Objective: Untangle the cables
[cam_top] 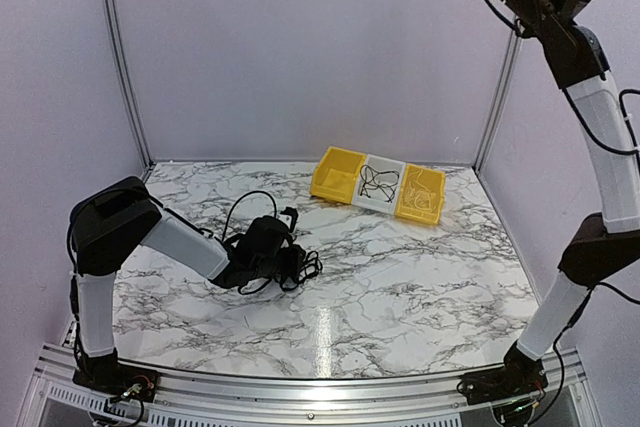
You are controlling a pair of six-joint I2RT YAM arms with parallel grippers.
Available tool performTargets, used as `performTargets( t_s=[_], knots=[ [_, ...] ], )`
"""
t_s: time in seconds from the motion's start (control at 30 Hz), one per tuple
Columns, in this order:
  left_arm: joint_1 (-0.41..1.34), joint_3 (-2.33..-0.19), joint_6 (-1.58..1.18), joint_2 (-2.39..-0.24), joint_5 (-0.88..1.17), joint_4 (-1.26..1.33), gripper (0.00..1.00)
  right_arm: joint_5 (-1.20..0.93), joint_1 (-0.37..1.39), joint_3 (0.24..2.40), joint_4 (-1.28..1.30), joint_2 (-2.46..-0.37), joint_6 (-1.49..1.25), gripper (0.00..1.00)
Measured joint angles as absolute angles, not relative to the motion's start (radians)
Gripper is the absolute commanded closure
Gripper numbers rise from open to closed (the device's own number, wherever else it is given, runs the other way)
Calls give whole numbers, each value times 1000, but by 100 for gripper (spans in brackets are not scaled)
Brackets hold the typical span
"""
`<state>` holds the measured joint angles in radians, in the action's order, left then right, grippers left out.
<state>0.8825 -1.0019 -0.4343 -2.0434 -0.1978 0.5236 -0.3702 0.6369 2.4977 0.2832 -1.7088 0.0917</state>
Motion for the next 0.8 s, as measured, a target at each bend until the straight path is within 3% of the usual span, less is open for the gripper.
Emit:
performTargets(
  t_s=[0.1, 0.17, 0.27, 0.43, 0.6, 0.8],
  knots=[
    [881, -965, -439, -2037, -198, 547, 75, -316, 592, 2491, 217, -1681, 106, 100],
    [878, -942, -442, -2018, -192, 550, 68, -293, 552, 2457, 194, -1652, 111, 100],
    [877, -906, -442, -1978, -179, 537, 54, -271, 509, 2318, 176, -1583, 130, 100],
    [877, -876, -423, -1860, -150, 455, 40, -270, 497, 1991, 165, -1476, 171, 100],
    [877, -876, -419, -1713, -138, 397, 35, -289, 492, 1839, 182, -1488, 188, 100],
    [877, -833, -448, -1568, -142, 341, 34, -334, 488, 1807, 172, -1557, 188, 100]
  ],
)
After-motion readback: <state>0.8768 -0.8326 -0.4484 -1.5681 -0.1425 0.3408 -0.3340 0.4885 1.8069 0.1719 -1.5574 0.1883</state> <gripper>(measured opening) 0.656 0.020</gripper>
